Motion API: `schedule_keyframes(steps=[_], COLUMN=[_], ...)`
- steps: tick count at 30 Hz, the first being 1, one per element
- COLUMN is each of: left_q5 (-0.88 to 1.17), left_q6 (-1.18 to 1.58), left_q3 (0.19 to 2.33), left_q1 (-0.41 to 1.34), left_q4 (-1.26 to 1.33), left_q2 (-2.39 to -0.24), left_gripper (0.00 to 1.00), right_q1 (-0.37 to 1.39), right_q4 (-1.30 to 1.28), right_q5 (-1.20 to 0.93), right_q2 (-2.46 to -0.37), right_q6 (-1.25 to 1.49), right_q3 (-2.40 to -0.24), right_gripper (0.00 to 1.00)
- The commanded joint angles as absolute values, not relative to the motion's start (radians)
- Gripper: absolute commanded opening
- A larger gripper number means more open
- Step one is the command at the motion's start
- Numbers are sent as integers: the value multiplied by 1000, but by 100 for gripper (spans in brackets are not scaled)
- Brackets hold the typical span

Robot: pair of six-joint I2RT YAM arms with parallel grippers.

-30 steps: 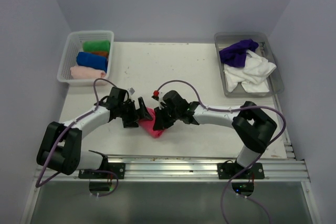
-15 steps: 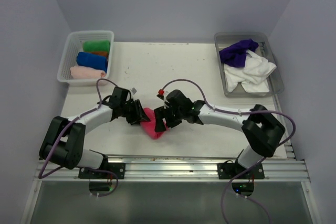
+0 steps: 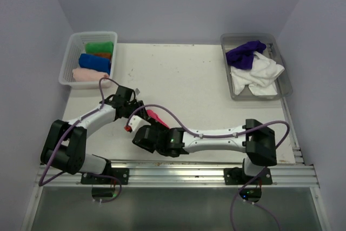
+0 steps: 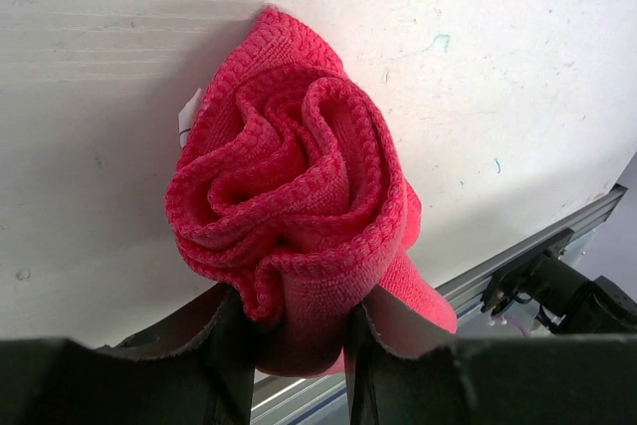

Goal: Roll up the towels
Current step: Roll the towel

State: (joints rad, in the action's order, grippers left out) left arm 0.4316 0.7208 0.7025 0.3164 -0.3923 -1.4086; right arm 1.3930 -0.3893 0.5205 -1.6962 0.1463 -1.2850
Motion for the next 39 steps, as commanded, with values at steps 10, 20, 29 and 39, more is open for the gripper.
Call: schedule_keyframes(steps=[10,20,29,39], left_q5=[411,408,416,495], left_q6=[712,678,572,603], left_q3=[747,788,813,779], left_q1=[314,314,313,313], left_q4=[-446,-489,-549,-446], left_q2=[-1388,-1365,-1368,-1397], left_gripper=[27,38,88,94], right_q1=[1402,1327,1085,943], right_q4=[-314,-273,-114,90], right_q5=[637,519,5,-383], right_q2=[-1928,-1866,-1680,-1680], right_q6=[-9,112,280,436], right_q3=[-1281,-1220,-1074,-968], right_gripper=[68,15,3,2])
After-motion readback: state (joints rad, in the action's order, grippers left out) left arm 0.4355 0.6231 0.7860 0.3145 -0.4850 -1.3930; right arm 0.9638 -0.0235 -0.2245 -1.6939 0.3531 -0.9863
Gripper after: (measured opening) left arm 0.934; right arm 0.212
